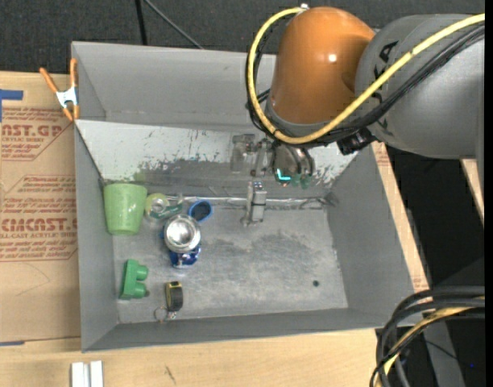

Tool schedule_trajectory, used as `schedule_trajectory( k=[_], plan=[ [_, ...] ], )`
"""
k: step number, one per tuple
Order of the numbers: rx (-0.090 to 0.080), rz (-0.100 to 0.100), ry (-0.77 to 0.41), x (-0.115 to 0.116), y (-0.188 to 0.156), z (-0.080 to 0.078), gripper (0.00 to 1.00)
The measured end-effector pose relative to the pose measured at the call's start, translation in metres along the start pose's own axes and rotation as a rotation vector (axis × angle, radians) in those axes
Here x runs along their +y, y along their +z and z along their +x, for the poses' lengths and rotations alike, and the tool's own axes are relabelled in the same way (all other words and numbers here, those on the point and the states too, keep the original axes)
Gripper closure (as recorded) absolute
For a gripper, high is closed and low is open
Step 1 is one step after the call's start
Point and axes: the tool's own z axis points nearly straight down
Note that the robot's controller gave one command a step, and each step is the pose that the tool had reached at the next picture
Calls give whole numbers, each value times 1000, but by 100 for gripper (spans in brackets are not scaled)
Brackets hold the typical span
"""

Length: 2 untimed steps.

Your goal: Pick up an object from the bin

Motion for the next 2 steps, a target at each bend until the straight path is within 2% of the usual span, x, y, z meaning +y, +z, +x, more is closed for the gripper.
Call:
schedule_trajectory(
  k=[1,2],
  plan=[
    [-4,0,-125,61,172,4,0],
    [-4,-3,-98,137,169,78,0]
  ],
)
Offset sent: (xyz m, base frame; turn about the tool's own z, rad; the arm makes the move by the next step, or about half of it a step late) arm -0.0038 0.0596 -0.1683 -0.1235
